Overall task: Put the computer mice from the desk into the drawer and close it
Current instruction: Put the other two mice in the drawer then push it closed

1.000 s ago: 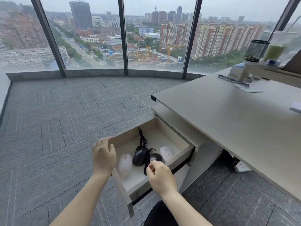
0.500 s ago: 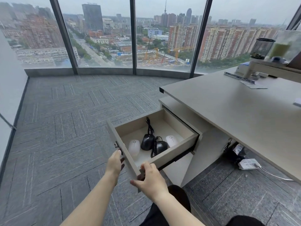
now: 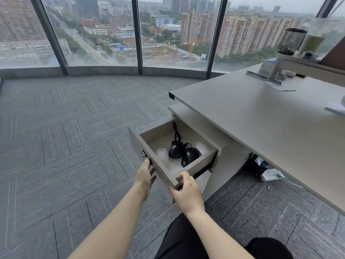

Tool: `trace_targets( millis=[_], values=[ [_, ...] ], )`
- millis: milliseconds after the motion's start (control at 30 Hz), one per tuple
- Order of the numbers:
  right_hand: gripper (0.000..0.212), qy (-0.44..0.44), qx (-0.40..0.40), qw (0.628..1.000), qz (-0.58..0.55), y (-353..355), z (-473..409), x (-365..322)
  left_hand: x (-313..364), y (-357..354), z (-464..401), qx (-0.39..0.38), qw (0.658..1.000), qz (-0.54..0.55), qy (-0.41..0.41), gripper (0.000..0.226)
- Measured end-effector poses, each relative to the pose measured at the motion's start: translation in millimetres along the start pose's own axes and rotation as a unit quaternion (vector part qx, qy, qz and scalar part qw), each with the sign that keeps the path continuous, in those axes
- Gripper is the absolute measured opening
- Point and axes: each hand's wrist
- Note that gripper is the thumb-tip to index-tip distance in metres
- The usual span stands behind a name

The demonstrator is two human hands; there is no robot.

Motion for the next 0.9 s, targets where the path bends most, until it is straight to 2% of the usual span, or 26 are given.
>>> trace_targets(
  millis=[167, 333, 433, 700, 900],
  values=[
    [0.038, -0.048, 0.052, 0.997, -0.029, 24, -22, 23, -3, -42, -22, -0.023, 0.999, 0.023, 0.014, 0.048],
    [0.079, -0.110, 0.090, 0.988, -0.065, 42, -46, 46, -5, -82, -45, -0.036, 0.998, 0.028, 0.031, 0.049],
    [0.089, -0.134, 0.119, 0.980, -0.087, 51, -61, 56, -6, -104, -58, -0.045, 0.998, 0.033, 0.040, 0.049],
    [0.078, -0.167, 0.144, 0.968, -0.122, 61, -101, 82, -13, -149, -87, -0.054, 0.995, 0.062, 0.062, 0.048],
    [0.066, -0.179, 0.174, 0.962, -0.114, 64, -120, 95, -22, -165, -112, -0.086, 0.990, 0.072, 0.089, 0.057]
  ],
)
Point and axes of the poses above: each hand's wrist, its own z-axis away from the middle knuckle, its own y-axis out of the back of the hand, x = y × z, and after that the axes turned 3 degrees about z, right-handed
